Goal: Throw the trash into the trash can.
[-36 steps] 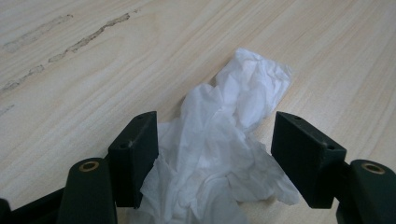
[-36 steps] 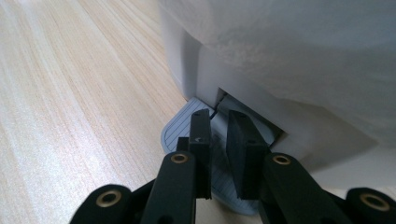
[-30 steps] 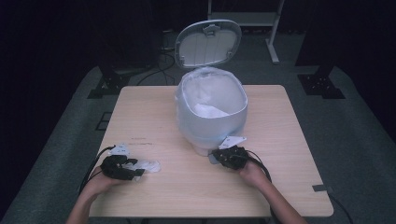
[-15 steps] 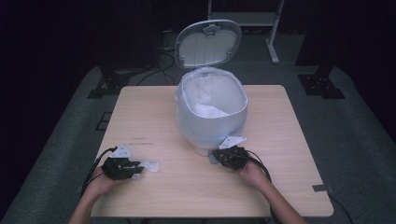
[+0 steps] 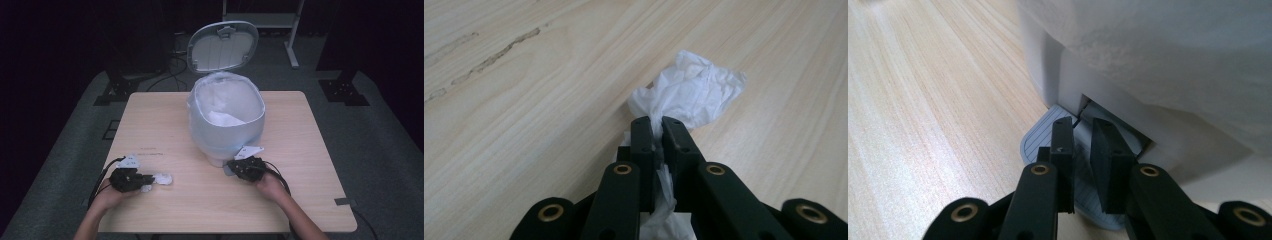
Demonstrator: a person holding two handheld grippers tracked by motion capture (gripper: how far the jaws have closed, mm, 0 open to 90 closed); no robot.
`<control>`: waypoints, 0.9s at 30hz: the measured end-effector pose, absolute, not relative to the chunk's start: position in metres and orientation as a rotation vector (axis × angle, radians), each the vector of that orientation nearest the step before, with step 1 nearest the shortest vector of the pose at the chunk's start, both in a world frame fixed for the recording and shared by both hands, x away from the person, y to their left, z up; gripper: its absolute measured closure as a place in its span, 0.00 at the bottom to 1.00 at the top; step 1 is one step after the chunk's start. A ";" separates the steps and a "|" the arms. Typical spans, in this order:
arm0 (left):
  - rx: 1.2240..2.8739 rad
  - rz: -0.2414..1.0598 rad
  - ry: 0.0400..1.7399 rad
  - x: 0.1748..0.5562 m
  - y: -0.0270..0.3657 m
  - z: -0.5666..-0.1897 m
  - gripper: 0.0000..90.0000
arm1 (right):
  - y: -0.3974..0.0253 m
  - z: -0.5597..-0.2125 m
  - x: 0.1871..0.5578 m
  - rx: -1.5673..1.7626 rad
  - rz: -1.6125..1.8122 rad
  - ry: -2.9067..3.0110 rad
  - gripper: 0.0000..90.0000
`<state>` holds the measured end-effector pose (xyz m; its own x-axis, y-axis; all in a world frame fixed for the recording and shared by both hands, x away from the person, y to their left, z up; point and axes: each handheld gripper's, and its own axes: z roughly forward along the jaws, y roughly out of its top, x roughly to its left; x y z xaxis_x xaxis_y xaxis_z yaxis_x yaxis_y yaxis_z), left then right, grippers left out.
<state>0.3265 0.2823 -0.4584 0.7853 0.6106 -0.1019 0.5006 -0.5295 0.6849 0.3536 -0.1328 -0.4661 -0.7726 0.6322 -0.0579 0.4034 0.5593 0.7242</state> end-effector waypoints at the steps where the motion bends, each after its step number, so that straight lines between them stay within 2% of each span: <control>1: 2.236 0.182 0.816 0.327 0.282 -0.457 0.94 | -0.133 -0.466 0.354 0.852 1.037 2.486 0.88; 27: 2.180 0.096 0.765 0.327 0.274 -0.423 0.94 | -0.134 -0.468 0.353 0.847 1.052 2.478 0.88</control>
<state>0.3271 0.2739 -0.4231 0.8137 0.5531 -0.1788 0.4921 -0.4918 0.7183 0.3532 -0.1345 -0.4677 -0.7741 0.6305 -0.0575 0.3964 0.5536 0.7324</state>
